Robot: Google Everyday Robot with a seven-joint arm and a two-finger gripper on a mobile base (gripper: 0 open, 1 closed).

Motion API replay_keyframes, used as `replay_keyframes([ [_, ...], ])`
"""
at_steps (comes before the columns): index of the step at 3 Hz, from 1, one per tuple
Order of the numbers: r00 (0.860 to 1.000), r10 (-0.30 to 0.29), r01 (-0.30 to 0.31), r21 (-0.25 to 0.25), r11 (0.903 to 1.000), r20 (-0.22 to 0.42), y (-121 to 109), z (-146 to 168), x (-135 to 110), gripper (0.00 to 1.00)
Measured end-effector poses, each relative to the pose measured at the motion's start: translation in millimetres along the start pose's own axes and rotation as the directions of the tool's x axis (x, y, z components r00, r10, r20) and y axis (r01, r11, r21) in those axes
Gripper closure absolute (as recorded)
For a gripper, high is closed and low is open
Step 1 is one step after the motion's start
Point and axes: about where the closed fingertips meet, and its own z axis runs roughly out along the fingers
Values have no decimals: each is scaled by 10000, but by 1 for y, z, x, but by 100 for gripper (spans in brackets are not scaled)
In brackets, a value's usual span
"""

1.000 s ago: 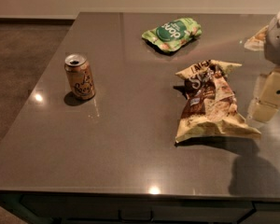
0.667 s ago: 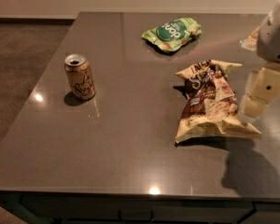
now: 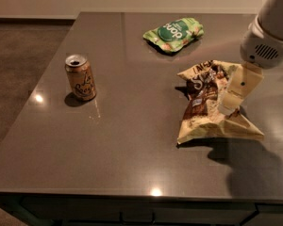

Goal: Pick brown chip bag

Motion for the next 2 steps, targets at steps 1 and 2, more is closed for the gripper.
replay_keyframes([
  [1, 9849, 1674, -1666, 209, 9858, -440, -11, 18, 3, 0],
  [2, 9402, 3355, -3329, 503, 9416, -591, -20, 28, 6, 0],
])
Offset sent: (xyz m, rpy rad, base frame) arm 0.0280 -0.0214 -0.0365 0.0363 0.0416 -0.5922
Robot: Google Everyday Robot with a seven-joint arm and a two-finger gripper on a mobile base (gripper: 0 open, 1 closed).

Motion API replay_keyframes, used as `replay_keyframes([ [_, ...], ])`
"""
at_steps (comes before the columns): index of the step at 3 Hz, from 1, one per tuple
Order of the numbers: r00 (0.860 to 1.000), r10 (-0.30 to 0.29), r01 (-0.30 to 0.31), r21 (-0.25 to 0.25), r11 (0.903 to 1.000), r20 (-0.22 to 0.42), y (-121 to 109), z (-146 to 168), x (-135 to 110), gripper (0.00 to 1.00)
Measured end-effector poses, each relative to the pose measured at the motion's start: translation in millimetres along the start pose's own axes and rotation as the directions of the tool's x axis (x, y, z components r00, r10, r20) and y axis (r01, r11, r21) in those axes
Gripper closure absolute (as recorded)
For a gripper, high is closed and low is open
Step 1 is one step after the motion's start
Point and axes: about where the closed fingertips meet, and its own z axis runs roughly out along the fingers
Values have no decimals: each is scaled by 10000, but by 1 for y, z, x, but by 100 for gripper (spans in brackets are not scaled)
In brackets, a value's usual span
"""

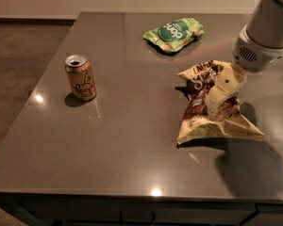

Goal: Pick brown chip bag

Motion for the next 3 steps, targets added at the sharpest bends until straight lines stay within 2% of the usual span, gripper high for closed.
replay_keyframes([
  [1, 9943, 1053, -1056, -145, 9943, -166, 1, 12, -2, 0],
  [2, 9882, 1510, -1524, -593, 9865, -265, 11, 24, -10, 2],
  [3, 9878, 1539, -1555, -903, 9837, -247, 18, 28, -15, 25],
])
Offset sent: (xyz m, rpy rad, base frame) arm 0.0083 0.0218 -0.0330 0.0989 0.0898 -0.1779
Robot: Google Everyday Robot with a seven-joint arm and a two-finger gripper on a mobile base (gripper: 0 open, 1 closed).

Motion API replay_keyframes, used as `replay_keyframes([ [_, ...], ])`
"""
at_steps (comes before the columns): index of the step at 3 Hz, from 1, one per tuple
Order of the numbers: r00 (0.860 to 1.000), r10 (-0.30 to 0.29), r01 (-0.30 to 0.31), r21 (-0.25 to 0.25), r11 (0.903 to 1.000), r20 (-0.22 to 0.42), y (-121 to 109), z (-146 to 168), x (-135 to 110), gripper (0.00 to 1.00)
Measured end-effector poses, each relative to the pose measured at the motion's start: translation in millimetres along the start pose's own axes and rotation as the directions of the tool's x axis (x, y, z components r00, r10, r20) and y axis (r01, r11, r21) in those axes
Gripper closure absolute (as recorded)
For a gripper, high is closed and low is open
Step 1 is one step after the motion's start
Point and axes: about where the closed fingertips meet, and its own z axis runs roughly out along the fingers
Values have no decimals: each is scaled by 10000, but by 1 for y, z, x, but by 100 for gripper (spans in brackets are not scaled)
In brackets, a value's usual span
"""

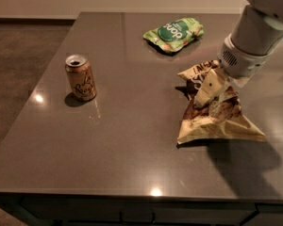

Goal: Pick brown chip bag

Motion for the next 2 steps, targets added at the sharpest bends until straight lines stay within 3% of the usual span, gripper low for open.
replay_keyframes([
  [1, 10000, -16, 17, -187, 9998, 57, 7, -2, -3, 56],
  [2, 9998, -40, 44, -193, 9998, 210, 8, -10, -6, 78],
])
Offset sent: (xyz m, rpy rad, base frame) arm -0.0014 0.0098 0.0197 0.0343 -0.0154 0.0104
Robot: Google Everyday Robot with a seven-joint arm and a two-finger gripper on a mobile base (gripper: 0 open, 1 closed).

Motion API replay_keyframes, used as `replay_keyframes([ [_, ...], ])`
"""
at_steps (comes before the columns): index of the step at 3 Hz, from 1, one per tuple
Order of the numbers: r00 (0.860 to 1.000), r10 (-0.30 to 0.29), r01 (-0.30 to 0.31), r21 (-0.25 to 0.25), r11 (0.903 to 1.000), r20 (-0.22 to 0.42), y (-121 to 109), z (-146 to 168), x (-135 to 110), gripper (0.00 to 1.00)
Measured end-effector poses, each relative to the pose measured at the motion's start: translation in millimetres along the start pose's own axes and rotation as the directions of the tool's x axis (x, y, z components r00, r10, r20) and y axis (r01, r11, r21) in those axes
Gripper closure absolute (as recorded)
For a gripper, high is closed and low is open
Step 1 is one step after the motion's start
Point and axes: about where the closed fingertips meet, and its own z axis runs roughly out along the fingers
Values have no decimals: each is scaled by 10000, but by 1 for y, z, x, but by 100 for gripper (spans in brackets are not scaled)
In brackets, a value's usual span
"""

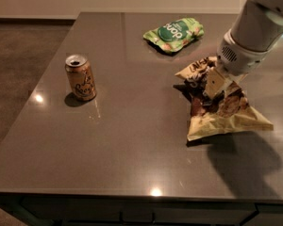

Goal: Pick brown chip bag

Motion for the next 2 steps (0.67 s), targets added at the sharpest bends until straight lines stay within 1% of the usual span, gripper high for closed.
replay_keyframes([
  [1, 9980, -153, 141, 210, 9997, 617, -6, -29, -11, 100],
  [2, 9947, -297, 261, 372, 9990, 987, -9, -48, -19, 100],
])
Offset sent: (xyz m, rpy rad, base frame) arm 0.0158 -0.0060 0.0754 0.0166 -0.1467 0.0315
